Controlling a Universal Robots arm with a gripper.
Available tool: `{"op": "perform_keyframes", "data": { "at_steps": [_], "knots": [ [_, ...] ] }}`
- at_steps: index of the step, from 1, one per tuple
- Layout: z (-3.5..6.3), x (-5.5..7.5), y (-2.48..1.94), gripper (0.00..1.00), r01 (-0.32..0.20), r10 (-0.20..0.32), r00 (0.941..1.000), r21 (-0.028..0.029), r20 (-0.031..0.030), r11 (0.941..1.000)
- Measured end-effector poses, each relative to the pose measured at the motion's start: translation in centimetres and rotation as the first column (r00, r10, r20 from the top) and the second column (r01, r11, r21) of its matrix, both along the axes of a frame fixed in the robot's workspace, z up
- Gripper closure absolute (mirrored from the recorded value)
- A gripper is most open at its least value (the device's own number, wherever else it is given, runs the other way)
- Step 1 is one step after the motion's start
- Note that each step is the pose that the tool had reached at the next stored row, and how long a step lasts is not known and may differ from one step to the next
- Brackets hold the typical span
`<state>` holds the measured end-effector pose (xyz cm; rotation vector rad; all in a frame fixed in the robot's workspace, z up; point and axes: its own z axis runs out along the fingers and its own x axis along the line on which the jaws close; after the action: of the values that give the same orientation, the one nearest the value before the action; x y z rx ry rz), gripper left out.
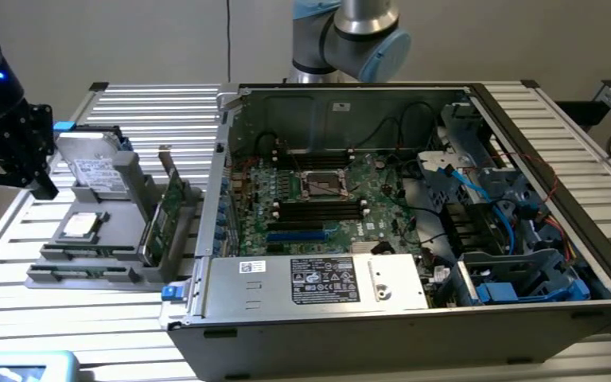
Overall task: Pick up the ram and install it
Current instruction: 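Pick up the ram and move it above insertion slot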
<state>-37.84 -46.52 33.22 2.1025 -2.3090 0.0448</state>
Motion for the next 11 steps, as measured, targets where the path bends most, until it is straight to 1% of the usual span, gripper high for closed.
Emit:
{"op": "perform_keyframes", "data": {
  "at_steps": [4,6,7,9,10,11],
  "knots": [
    [0.0,0.0,0.0,0.89,0.0,0.0,1.0,0.0,0.0,1.0],
    [0.0,0.0,0.0,0.76,0.0,0.0,1.0,0.0,0.0,1.0],
    [0.0,-0.01,-0.01,0.76,0.0,0.0,1.0,0.0,0.0,1.0],
    [-0.04,-0.01,-0.04,0.64,0.0,0.0,1.0,0.0003,0.0004,1.0],
    [-0.1,-0.02,-0.09,0.64,-0.002,0.002,1.0,0.0016,0.0006,1.0],
    [-0.23,-0.03,-0.16,0.58,-0.003,0.003,1.0,0.0036,0.0008,1.0]
  ]
}}
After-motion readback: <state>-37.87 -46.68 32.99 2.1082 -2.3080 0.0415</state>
